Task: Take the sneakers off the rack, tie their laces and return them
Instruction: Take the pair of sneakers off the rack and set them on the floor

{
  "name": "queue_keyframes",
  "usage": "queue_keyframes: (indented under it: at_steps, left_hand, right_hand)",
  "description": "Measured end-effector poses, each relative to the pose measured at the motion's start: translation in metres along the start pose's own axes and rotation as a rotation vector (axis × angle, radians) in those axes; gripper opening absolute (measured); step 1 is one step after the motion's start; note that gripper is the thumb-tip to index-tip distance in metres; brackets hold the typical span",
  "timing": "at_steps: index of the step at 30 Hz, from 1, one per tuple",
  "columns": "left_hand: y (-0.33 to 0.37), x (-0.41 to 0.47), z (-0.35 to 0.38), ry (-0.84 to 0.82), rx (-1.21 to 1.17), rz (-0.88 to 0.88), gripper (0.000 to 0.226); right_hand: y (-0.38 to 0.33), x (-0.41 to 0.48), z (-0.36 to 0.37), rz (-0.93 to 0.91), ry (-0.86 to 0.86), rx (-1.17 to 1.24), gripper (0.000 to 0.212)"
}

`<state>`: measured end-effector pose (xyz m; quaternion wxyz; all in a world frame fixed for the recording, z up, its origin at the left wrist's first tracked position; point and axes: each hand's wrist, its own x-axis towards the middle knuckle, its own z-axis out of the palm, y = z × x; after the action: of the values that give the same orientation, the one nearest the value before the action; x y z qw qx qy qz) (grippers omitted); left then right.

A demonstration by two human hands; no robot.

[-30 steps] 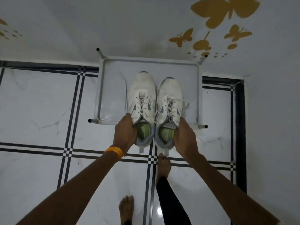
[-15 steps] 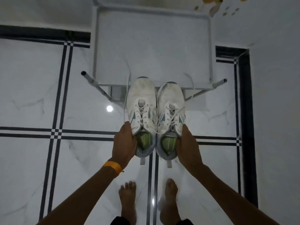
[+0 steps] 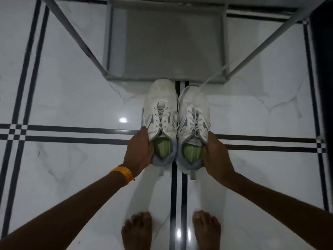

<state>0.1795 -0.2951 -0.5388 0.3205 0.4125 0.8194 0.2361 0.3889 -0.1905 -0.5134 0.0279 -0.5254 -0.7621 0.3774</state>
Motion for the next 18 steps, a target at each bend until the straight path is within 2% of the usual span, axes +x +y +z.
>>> queue_keyframes:
  at_steps: [2, 6, 9, 11, 12, 14, 15, 16, 18]
  left_hand:
    - [-0.018, 0.004, 0.02, 0.002, -0.024, 0.033, 0.021]
    - [-0.043, 0.012, 0.043, 0.049, -0.016, 0.023, 0.031]
    - [-0.047, 0.021, 0.041, 0.068, 0.027, 0.057, 0.021]
    - [-0.051, 0.026, 0.032, 0.013, 0.108, 0.059, 0.023]
    - [-0.053, 0.027, 0.027, -0.021, 0.148, 0.059, 0.029]
    - [-0.054, 0.032, 0.014, -0.077, 0.209, 0.068, 0.046]
    - [-0.052, 0.032, 0.009, -0.095, 0.231, 0.076, 0.054]
    - [-0.05, 0.033, 0.004, -0.091, 0.245, 0.088, 0.06]
    - [-0.045, 0.034, -0.005, 0.008, 0.252, 0.131, 0.061]
  right_hand:
    - [0.02, 0.007, 0.018, 0.008, -0.034, -0.015, 0.027]
    - [0.044, 0.028, 0.037, -0.074, -0.065, -0.052, 0.035]
    - [0.049, 0.038, 0.041, -0.077, -0.077, -0.11, 0.025]
    - [0.045, 0.043, 0.036, -0.038, -0.162, -0.164, 0.02]
    - [0.037, 0.044, 0.028, -0.017, -0.228, -0.247, 0.025]
    - [0.021, 0.05, 0.007, -0.011, -0.294, -0.615, 0.053]
    - [0.013, 0.052, -0.006, -0.026, -0.238, -0.772, 0.066]
    - [0.003, 0.053, -0.016, -0.088, -0.126, -0.826, 0.069]
    - [-0.014, 0.05, -0.02, -0.363, 0.073, -0.617, 0.049]
